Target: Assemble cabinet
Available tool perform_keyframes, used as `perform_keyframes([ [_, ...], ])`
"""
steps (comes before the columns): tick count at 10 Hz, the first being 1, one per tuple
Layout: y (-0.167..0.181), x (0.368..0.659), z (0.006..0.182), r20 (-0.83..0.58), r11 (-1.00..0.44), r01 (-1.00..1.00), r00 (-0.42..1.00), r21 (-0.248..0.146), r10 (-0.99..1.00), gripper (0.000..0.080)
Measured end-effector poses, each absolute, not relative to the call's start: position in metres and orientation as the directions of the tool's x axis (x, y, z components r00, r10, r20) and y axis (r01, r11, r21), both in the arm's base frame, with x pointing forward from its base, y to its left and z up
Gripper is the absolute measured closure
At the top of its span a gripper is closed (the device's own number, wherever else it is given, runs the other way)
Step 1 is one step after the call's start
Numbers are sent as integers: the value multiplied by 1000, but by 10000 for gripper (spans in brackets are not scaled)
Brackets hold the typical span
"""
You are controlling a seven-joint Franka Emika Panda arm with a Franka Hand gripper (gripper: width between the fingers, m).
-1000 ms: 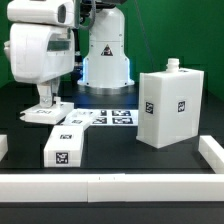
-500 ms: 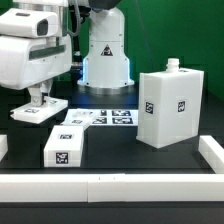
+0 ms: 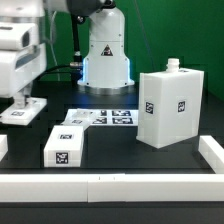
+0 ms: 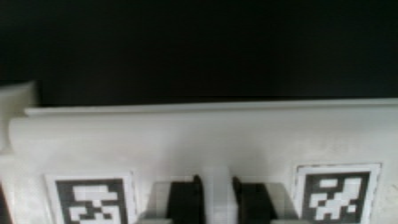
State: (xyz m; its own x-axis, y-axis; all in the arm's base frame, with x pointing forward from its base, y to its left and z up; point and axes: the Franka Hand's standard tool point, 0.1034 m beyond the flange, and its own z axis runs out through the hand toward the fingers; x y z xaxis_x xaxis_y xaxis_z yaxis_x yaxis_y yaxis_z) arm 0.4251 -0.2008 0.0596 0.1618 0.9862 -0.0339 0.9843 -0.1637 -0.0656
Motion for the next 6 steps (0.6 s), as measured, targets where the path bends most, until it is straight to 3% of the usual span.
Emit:
perform_keyframes([
  [1, -200, 430, 64, -26, -223, 973, 222, -62, 975, 732],
  [4, -198, 430, 61, -26, -220, 974, 218, -64, 976, 732],
  [6, -194, 423, 47, -24, -189, 980, 188, -56, 982, 732],
])
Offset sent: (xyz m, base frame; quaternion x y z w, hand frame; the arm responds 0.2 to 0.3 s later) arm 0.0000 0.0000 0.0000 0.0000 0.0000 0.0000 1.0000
